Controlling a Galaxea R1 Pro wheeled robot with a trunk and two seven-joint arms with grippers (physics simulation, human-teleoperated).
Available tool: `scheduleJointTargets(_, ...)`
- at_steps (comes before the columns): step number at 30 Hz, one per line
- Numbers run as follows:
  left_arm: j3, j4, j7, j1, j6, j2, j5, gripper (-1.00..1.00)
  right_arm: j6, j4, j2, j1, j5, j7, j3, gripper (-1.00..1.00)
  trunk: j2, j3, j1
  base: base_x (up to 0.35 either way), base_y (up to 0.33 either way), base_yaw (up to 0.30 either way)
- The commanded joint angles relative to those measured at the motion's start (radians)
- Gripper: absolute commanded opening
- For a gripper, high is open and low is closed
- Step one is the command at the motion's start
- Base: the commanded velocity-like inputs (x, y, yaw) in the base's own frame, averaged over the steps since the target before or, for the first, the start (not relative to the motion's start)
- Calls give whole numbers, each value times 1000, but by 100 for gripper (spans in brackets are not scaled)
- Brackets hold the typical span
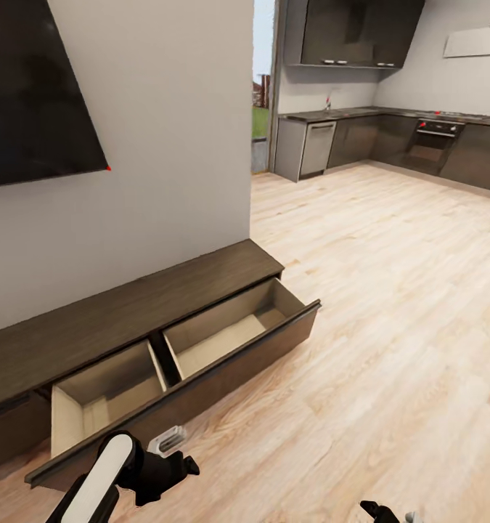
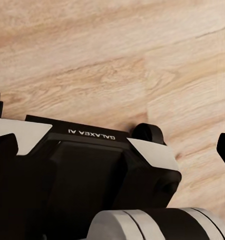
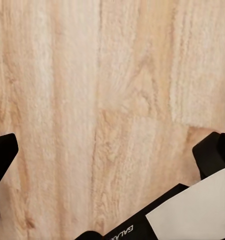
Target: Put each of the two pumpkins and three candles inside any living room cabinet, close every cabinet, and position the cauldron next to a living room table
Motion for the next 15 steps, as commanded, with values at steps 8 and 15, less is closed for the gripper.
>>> scheduleJointTargets(8, -29, -1, 13, 0, -1, 1, 10, 100, 7, 0, 1, -1, -2, 1, -7, 100, 0, -5, 0, 0, 0, -269)
scheduleJointTargets(15, -33, -1, 12, 0, -2, 1, 10, 100, 5, 0, 1, -1, -2, 1, -8, 100, 0, -9, 0, 0, 0, -269)
